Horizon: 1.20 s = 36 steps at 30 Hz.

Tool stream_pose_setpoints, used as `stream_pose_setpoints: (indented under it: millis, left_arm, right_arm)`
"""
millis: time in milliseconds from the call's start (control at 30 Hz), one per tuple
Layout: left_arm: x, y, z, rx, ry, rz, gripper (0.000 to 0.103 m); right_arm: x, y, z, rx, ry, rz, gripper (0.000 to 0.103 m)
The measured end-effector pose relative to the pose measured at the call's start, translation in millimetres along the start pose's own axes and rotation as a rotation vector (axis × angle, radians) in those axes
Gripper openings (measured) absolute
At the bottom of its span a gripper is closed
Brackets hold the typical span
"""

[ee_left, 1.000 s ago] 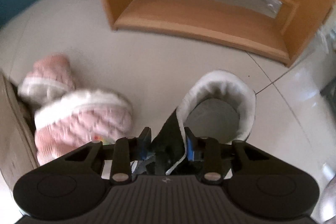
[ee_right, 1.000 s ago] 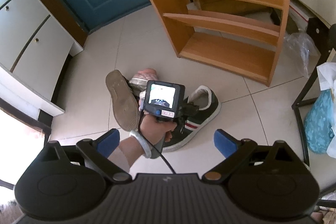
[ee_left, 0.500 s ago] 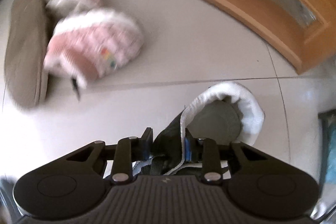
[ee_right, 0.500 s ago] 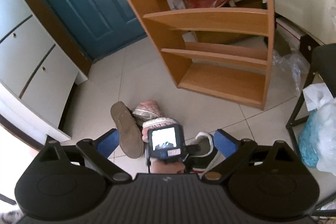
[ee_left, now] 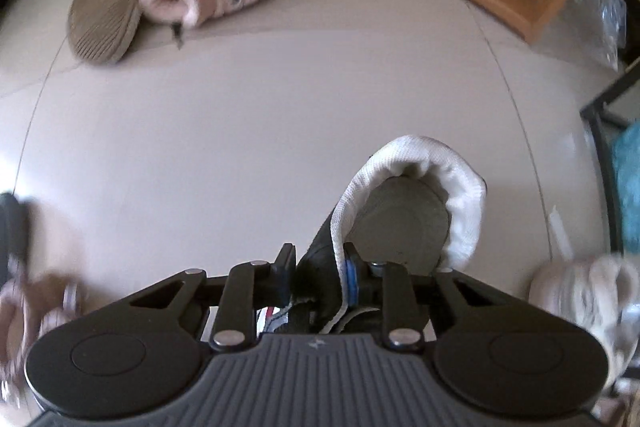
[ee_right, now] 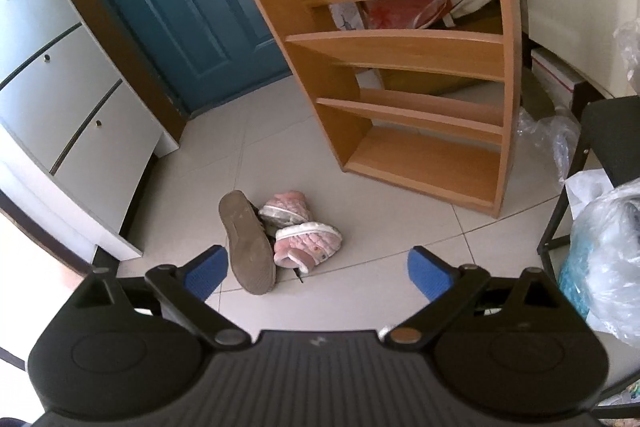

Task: Organize scattered shoes
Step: 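Carry the black sneaker with the left tool toward the row of shoes, then grasp the second black sneaker with the right tool while the left tool holds the first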

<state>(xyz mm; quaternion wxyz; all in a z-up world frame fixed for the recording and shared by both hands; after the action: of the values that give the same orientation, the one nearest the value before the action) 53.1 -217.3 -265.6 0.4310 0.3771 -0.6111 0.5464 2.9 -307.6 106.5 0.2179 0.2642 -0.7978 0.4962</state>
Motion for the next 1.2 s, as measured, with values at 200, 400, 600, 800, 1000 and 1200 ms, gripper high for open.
stream_pose_setpoints:
  millis: [200,400,600,800,1000,1200]
  left_arm:
    - [8.3,30.7,-8.5,0.131,-0.031,-0.041,0.027]
    - [12.6,47.3,4.4,0.208,-0.023,-0.067,0.027]
    - [10.5,50.6,-11.0,0.25,0.066,-0.076,0.03]
    - [12.8,48.9,-23.0,0.243,0.113,-0.101,0.04]
    - [54.1,46.0,-46.3,0.227,0.104,-0.055,0.064]
    - [128.3,47.9,-82.8,0.052,0.049,0.002,0.079]
  right_arm:
    - [15.8,2.5,0.9,-0.006,0.01,0.03,0.097]
    - [29.9,15.5,-0.6,0.009,0.01,0.038,0.097]
    - [22.4,16.8,-0.8,0.005,-0.005,0.004,0.097]
    - [22.8,18.4,-7.4,0.027,-0.018,0.008,0.097]
    - [11.0,27.8,3.7,0.029,0.018,-0.031,0.097]
    - [-44.6,66.2,24.8,0.051,0.075,-0.233,0.098]
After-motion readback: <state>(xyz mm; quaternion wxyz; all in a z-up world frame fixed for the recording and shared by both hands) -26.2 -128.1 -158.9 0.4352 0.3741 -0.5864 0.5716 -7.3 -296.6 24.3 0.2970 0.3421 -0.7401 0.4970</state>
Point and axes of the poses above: each gripper's, at about its wrist camera, not at the fingertips, and x roughly against the way its jaws point, z to its right, y to its underside, the point moved 4 cm from there along -x, roughly the way its jaws point, and after that the axes turned 4 degrees about -y, right-handed, at the moved point
